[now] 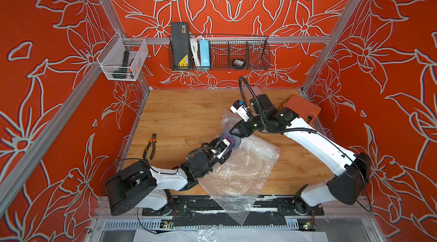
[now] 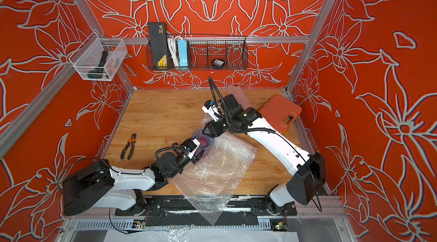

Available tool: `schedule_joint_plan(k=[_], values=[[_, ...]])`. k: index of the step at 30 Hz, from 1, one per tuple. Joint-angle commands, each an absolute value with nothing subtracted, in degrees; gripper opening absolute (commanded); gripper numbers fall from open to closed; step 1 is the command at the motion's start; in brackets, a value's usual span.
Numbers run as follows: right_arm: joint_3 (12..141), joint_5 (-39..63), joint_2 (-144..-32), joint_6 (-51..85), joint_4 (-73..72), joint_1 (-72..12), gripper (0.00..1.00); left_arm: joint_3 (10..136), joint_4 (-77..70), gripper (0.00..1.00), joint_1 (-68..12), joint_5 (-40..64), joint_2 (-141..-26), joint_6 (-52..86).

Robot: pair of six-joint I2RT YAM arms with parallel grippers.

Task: Unwrap the vase from the bubble wrap
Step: Pick up the vase from the bubble wrap.

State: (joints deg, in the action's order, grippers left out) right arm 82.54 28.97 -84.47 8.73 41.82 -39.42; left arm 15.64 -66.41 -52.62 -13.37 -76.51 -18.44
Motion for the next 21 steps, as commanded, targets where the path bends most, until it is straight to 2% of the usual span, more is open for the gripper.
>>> schedule_joint_plan(k=[1, 5, 11, 13, 14, 15, 21], values=[[84.7, 26.7, -83.4, 7.2, 43.1, -39.4, 0.67, 16.0, -69.4, 0.34, -51.6, -13.1, -74.1, -17.2], [84.5, 26.0, -81.9, 7.7, 43.0, -38.1, 0.76, 15.9, -69.3, 0.32, -50.5, -13.6, -73.3, -16.0], [82.0, 24.3, -77.3, 7.7, 42.8, -35.7, 0.83, 17.1, -66.7, 0.23, -46.0, -13.1, -70.9, -11.1], [80.8, 22.7, -75.6, 7.5, 43.0, -35.5, 0.88, 17.9, -65.4, 0.21, -44.7, -13.1, -70.3, -10.0], [80.1, 22.4, -74.6, 7.2, 42.8, -35.4, 0.96, 18.6, -64.4, 0.19, -43.8, -13.4, -70.1, -9.5], [79.1, 22.3, -73.6, 7.0, 42.2, -35.4, 0.98, 18.9, -64.0, 0.18, -43.2, -13.2, -69.9, -9.1], [71.0, 24.6, -65.5, 7.2, 34.1, -35.4, 0.98, 20.8, -63.4, 0.14, -39.1, -11.8, -68.9, -7.7]])
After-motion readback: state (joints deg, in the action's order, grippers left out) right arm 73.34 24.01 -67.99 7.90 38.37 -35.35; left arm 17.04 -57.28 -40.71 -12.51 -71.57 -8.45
